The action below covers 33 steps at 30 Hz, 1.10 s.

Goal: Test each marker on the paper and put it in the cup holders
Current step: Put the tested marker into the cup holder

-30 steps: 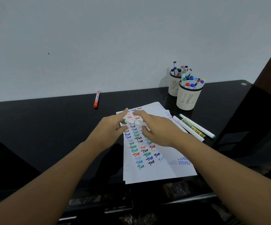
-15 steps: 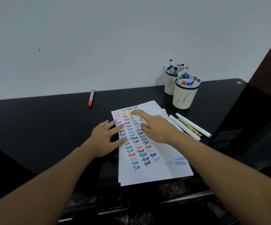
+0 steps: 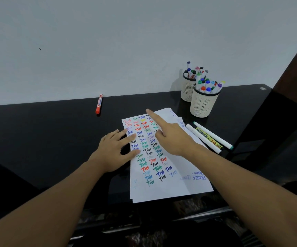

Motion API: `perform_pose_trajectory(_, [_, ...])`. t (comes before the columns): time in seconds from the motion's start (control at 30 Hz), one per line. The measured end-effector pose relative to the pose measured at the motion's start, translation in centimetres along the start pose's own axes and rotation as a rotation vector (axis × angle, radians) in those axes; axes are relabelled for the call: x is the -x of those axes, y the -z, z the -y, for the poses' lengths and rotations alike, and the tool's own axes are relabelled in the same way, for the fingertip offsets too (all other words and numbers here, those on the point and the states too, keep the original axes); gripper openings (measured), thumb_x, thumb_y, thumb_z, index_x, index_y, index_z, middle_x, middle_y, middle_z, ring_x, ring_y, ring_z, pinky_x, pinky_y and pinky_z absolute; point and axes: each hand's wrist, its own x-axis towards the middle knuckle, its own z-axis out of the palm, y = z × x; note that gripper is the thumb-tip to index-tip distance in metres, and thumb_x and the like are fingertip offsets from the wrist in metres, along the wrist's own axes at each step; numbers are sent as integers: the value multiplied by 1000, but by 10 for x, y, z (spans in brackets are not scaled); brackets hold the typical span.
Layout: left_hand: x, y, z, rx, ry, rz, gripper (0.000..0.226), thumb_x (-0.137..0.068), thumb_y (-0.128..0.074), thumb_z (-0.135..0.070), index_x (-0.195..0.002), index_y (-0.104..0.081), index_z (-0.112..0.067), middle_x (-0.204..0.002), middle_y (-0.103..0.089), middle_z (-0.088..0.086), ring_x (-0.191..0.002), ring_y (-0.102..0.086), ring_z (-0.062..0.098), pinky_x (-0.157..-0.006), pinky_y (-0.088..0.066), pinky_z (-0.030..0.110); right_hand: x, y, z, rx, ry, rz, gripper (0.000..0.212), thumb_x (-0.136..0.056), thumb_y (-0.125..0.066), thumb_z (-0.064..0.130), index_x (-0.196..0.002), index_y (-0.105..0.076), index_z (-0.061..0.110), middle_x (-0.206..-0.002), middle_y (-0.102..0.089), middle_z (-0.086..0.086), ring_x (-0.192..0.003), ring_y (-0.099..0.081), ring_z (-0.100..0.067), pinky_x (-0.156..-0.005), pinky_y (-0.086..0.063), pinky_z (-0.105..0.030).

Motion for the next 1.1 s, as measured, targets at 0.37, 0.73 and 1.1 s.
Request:
perform_pose_trajectory(0.37, [0, -1, 1, 7, -9, -18, 90, -76, -20, -94, -154, -26, -49, -167, -15, -10, -155, -7, 18, -125, -9, 49, 4, -3, 2, -43, -60, -23, 60, -103, -46, 25, -152, -23, 50, -94, -69, 1, -73, -66, -14, -69, -57, -38])
perform_pose_trajectory(0.73, [-22, 21, -2, 167, 75, -112, 83, -85, -56, -74, -156, -30, -38, -140, -46, -4, -126, -40, 17, -108, -38, 48, -14, 23, 5, -677, -312, 41, 34, -107, -36, 19, -132, -57, 28, -118, -66, -14, -84, -72, -23, -83, -62, -35])
perform_pose_trajectory(1.1, [-45, -1, 7, 16, 102, -154, 100, -67, -22, -99, -150, -40, -45, -154, -32, -9, -142, -21, 19, -120, -21, 52, -34, 36, -8, -447, -175, -186, 30, -104, -50, 54, -103, -65, 28, -79, -63, 7, -73, -59, -10, -73, -52, -31])
